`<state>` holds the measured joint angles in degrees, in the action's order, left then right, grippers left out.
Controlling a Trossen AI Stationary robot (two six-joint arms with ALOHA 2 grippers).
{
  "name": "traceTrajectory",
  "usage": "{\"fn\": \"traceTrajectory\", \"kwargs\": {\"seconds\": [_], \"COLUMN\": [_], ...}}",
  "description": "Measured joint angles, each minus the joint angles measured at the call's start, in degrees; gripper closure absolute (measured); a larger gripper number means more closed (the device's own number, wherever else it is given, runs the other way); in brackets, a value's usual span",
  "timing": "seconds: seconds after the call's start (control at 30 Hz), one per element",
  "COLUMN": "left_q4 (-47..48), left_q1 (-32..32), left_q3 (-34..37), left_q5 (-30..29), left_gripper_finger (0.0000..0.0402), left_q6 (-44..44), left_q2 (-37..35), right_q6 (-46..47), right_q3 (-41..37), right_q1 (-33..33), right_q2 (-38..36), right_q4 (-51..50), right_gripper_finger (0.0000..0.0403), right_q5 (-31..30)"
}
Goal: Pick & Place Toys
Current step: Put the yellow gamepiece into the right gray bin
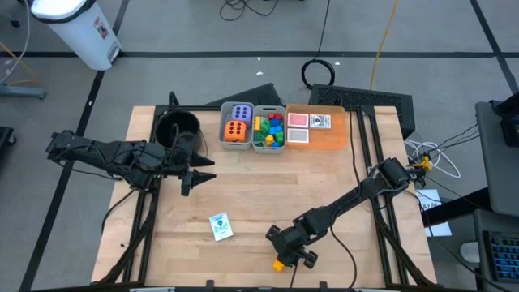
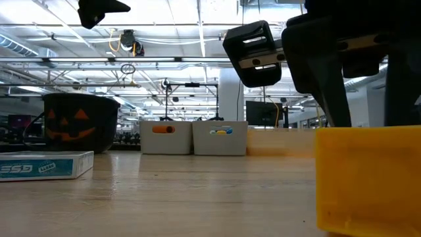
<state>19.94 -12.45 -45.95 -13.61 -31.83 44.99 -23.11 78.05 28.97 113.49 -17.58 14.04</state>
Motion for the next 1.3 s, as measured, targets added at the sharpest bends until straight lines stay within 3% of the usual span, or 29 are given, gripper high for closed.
{"fn": "traceTrajectory", "kwargs": {"seconds": [0.2, 0.43, 1.1, 1.3], "left_q4": [0.0, 0.0, 2.4, 2.9], "left_q1": [0.0, 0.0, 0.0, 0.0], "left_q3": [0.0, 0.0, 0.0, 0.0], "left_q5": [0.0, 0.0, 0.0, 0.0], "left_gripper_finger": [0.0135, 0.0135, 0.0135, 0.0135], "left_q6": [0.0, 0.0, 0.0, 0.0], "left_q2": [0.0, 0.0, 0.0, 0.0], "right_q6": [2.9, 6.4, 12.7, 12.1], "right_q3": [0.0, 0.0, 0.0, 0.0], "right_q1": [0.0, 0.0, 1.8, 1.3], "right_q2": [0.0, 0.0, -2.5, -2.0], "right_q4": [0.5, 2.4, 7.3, 7.4], "right_gripper_finger": [0.0364, 0.0345, 0.0169, 0.0139], "right_q5": [-0.3, -0.5, -0.4, -0.5]}}
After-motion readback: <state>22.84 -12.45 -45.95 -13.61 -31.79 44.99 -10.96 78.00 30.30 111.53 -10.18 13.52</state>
